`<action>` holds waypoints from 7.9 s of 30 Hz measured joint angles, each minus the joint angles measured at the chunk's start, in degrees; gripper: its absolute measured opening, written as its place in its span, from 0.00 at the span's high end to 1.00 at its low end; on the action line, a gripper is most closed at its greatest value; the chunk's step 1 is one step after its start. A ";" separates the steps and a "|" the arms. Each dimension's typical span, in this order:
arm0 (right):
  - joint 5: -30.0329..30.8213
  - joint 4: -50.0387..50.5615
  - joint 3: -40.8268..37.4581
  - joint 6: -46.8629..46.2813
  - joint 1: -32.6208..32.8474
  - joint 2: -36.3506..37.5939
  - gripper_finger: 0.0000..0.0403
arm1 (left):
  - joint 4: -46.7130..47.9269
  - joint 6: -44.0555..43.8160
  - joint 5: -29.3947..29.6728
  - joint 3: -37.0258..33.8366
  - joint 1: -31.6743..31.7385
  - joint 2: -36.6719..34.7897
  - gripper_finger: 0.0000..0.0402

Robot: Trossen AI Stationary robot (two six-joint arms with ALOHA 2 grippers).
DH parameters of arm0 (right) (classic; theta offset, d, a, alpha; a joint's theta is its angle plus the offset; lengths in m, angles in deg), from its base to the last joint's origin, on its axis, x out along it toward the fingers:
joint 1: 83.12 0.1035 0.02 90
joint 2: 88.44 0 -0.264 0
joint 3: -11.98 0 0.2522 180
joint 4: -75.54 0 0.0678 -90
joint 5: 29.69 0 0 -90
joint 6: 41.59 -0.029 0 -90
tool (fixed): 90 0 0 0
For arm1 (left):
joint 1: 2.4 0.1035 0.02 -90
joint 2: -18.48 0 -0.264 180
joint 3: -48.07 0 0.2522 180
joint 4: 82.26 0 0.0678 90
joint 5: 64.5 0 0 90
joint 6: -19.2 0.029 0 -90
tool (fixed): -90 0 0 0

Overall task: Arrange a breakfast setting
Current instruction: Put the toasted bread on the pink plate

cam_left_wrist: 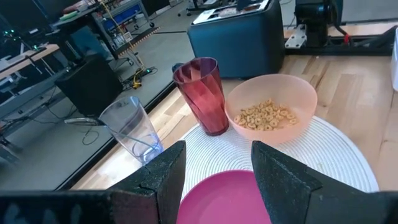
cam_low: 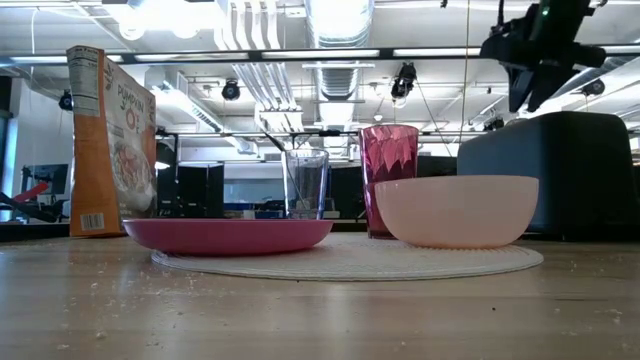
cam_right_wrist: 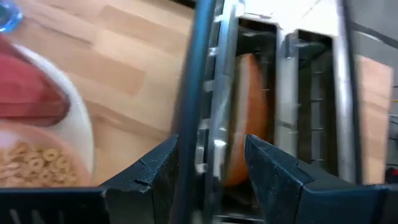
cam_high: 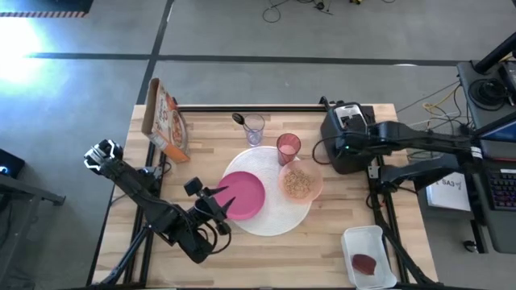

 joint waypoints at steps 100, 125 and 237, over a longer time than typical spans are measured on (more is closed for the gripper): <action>2.17 -4.66 -0.47 11.32 -8.68 -5.12 0.70 | -0.27 -0.79 -0.04 -1.10 -0.31 -0.81 0.59; 1.71 -4.84 -1.52 11.54 -8.70 -10.23 0.83 | -0.91 -0.79 -0.05 -1.91 -0.33 -0.81 0.59; -27.04 -66.34 19.86 34.51 15.25 -52.27 0.88 | -4.24 -1.67 -1.15 -2.25 -1.31 -0.70 0.59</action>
